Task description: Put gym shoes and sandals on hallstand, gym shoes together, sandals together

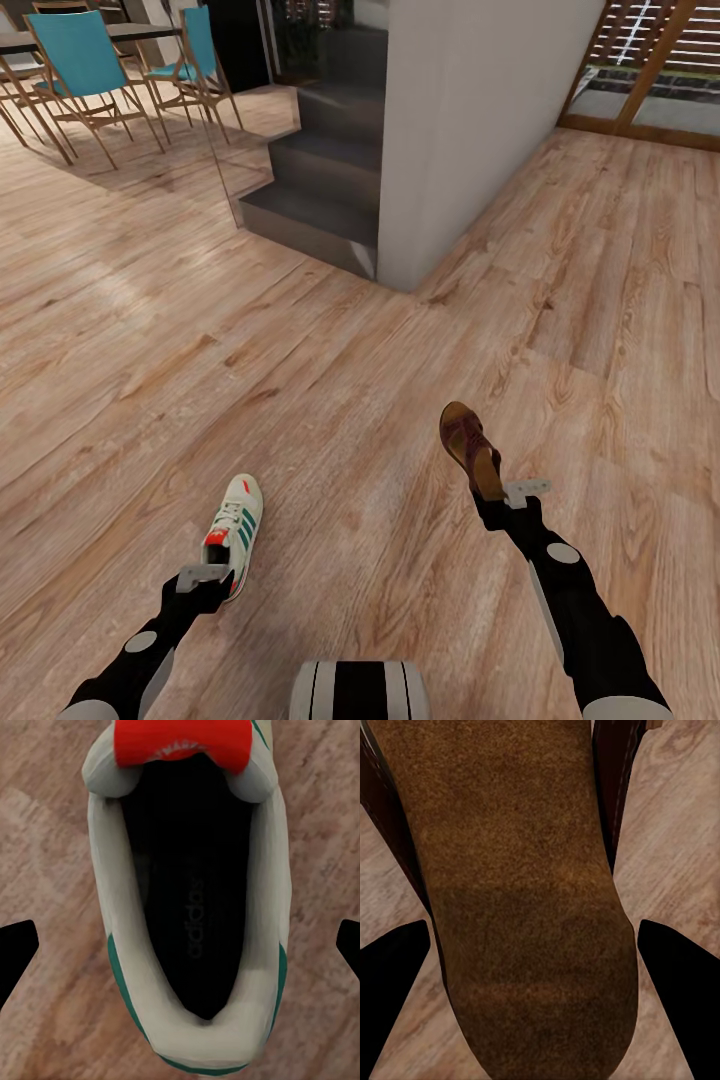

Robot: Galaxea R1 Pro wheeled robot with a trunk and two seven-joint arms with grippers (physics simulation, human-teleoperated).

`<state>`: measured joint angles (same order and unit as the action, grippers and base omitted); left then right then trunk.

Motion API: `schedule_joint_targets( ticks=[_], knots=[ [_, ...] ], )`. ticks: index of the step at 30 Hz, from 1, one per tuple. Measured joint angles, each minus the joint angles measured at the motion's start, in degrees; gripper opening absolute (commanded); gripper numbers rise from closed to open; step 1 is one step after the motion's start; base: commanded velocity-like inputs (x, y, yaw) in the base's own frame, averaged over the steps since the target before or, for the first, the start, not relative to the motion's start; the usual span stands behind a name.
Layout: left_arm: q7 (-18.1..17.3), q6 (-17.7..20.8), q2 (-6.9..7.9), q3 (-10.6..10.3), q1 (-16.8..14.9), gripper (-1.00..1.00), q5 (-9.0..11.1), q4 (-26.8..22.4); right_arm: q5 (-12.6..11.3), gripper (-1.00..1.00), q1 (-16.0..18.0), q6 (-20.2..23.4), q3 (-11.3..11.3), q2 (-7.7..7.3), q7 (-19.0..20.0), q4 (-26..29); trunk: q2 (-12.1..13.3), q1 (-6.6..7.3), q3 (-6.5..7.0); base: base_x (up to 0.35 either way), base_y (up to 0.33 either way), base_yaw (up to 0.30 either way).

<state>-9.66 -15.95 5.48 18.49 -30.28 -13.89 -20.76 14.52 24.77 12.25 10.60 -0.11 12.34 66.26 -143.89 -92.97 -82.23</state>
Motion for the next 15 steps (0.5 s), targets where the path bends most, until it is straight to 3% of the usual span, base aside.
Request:
schedule_joint_targets(
  ticks=[4, 15],
  knots=[
    [0.0, 0.0, 0.06, 0.0, 0.0, 1.00, 0.0, 0.0, 0.0, -1.00, 0.0, 0.0, 0.0, 0.00, 0.0, 0.0, 0.0, 0.00, 0.00, 0.000, 0.000, 0.000],
    [0.0, -0.8, 0.10, 0.0, 0.0, 1.00, 1.1, 0.0, 0.0, -1.00, 0.0, 0.0, 0.0, 0.00, 0.0, 0.0, -0.1, -0.29, -3.17, 0.000, 0.000, 0.000]
  ],
)
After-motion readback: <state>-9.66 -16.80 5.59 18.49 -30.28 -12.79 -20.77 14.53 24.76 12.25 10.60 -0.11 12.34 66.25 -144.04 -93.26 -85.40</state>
